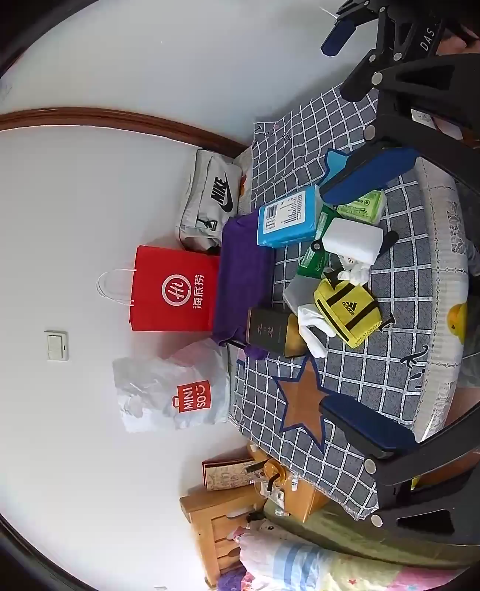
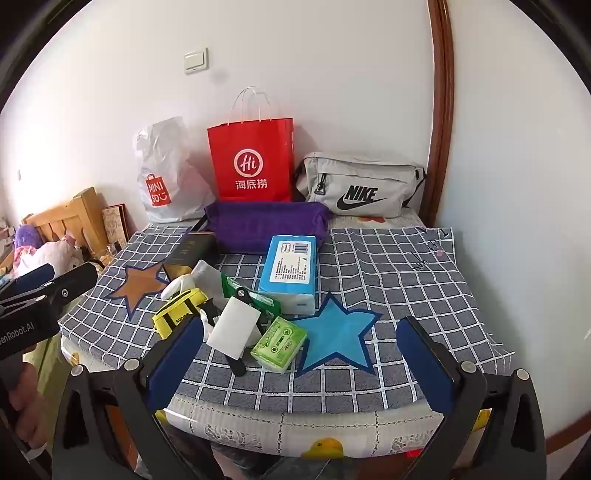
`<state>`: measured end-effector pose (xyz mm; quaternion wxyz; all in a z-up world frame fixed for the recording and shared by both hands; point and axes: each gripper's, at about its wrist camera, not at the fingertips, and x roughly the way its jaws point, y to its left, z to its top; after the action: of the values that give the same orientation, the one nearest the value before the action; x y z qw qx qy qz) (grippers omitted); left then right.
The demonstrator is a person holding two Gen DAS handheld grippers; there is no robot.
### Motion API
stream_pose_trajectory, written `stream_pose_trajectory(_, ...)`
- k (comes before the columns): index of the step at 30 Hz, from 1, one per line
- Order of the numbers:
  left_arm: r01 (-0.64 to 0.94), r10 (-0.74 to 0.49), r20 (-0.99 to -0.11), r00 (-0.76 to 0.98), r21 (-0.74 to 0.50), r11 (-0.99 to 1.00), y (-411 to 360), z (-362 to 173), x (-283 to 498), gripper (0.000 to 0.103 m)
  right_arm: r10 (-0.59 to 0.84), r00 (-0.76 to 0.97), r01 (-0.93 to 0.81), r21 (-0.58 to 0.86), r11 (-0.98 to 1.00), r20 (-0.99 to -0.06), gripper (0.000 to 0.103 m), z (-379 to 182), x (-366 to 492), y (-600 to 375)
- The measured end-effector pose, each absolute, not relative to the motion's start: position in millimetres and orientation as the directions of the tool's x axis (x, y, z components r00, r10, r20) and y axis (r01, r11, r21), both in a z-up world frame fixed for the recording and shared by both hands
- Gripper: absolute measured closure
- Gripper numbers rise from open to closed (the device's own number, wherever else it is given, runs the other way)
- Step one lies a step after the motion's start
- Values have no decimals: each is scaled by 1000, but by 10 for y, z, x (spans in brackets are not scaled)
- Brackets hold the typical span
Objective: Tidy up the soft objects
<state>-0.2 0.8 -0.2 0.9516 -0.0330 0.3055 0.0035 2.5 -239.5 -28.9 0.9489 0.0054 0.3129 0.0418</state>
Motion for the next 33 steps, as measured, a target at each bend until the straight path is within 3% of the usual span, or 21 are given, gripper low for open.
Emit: stream_pose_trajectory(33,-67,13,-574,819,-72,995,164,9,-59,0,96,823,-97,29,995,-560,0,-211,-28,-2333)
